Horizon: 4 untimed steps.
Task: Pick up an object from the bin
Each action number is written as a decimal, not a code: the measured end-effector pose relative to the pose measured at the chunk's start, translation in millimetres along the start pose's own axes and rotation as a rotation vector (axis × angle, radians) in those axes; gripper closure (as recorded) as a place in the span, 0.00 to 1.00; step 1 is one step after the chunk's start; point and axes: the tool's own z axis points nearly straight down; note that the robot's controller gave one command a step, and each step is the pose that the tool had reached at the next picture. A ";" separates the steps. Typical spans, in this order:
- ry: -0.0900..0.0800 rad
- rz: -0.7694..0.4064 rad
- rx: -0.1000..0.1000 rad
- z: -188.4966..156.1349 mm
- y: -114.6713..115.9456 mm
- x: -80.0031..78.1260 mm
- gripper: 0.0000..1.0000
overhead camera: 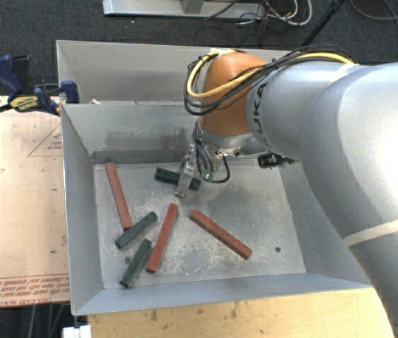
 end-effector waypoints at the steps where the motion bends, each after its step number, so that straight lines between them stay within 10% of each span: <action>1: 0.000 0.000 0.000 0.0 0.0 0.0 1.00; 4: 0.004 0.001 0.001 -26.5 -0.6 1.0 1.00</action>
Offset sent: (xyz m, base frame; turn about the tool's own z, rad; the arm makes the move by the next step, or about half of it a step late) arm -0.0002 0.0000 0.0391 0.0000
